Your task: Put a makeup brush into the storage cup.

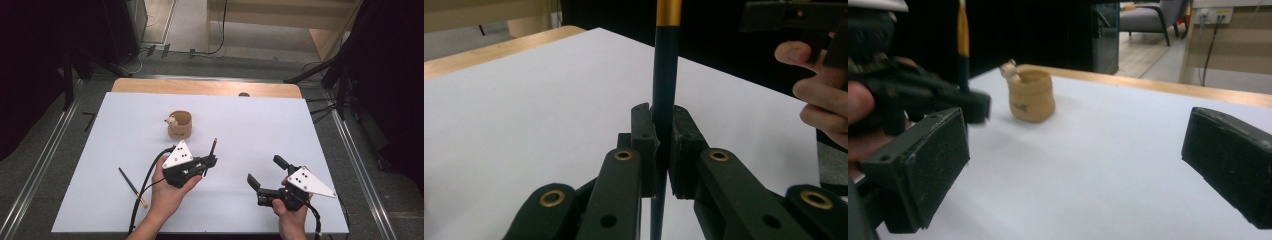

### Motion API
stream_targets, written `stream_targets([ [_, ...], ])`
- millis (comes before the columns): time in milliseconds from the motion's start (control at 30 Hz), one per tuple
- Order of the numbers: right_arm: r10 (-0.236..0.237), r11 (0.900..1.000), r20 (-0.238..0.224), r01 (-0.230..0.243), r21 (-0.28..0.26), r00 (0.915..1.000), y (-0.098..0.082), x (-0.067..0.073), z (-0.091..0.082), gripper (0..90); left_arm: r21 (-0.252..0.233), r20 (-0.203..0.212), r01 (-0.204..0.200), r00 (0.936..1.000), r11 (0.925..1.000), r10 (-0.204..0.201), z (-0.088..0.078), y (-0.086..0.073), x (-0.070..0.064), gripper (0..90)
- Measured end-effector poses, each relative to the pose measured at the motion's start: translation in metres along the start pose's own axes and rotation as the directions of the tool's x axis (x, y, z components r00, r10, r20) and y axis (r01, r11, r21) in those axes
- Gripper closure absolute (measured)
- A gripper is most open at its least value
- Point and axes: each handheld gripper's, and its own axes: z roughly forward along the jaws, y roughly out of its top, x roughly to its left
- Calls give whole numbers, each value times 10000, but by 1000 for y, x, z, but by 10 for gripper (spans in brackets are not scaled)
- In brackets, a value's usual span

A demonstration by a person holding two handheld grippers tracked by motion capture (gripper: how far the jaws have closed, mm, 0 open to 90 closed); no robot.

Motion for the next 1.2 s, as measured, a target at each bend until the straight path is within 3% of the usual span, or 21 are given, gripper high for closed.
stream_targets([
  [233,-109,9997,441,99,228,9990,-14,-19,-19,0,-122,-439,-200,9988,9997,195,-6,5,10,847],
  [433,-400,9978,677,363,552,9969,-25,-35,-33,0,-325,-663,-88,9978,9994,67,-8,10,19,846],
  [633,-530,9971,1112,465,603,9924,-32,-46,-47,0,-483,-846,-13,9964,9988,-28,-11,14,27,847],
  [767,-291,9990,1272,245,377,9914,-31,-56,-56,0,-624,-975,23,9952,9980,-84,-15,17,34,847],
  [967,31,9986,1359,-103,522,9907,-38,-70,-61,0,-871,-1265,171,9916,9961,-281,-22,21,44,847],
  [1200,-98,9973,1314,1,734,9913,-43,-72,-58,0,-1082,-1611,212,9862,9939,-386,-29,25,56,847],
])
